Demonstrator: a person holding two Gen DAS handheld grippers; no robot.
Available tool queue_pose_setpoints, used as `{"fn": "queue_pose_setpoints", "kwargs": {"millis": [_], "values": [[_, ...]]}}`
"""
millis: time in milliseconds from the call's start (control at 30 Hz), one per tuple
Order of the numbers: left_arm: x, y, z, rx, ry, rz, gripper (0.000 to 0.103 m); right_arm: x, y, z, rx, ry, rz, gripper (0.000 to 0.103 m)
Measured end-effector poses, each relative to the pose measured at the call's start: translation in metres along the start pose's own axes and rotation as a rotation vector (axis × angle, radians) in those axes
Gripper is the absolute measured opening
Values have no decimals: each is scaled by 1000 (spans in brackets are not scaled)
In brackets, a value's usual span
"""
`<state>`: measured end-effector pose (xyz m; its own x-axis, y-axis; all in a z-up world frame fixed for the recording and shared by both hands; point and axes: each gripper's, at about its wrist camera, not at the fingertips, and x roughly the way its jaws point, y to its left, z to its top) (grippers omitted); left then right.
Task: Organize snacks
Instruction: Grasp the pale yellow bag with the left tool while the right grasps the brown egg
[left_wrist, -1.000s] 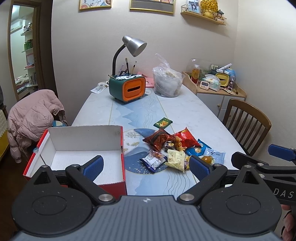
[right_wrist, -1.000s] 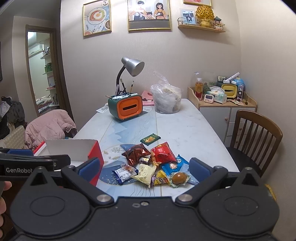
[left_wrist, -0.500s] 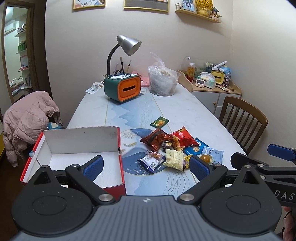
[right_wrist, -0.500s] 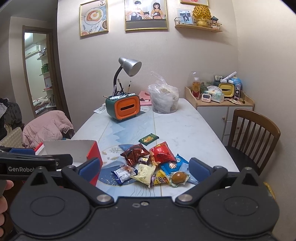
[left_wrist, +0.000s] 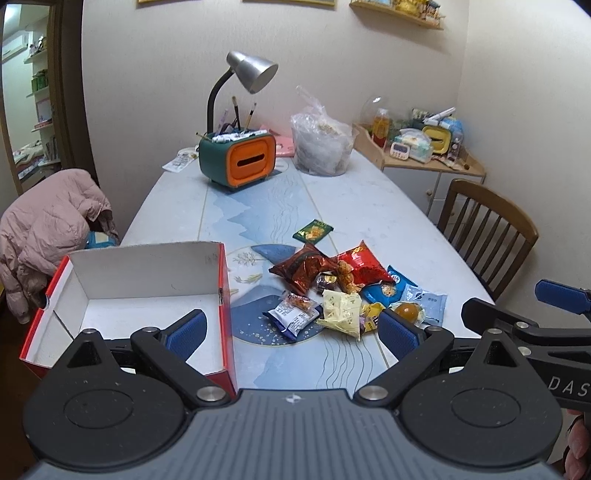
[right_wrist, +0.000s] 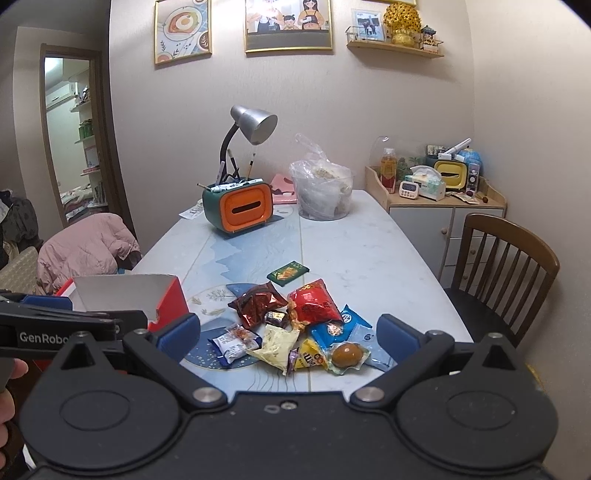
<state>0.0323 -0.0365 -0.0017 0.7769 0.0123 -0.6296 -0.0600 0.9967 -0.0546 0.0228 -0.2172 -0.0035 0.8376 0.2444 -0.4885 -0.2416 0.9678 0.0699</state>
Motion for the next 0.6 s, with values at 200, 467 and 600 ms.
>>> {"fn": "queue_pose_setpoints", "kwargs": {"millis": [200,467,600], "values": [[24,-17,5,-15,51,45,100,24,-25,2,-12,43,21,99],[56,-37,11,-38,99,68,100,56,-61,-1,-21,109,65,94],[74,-49,9,-26,122,62,100,75,-76,-8,-51,152,76,90]]}}
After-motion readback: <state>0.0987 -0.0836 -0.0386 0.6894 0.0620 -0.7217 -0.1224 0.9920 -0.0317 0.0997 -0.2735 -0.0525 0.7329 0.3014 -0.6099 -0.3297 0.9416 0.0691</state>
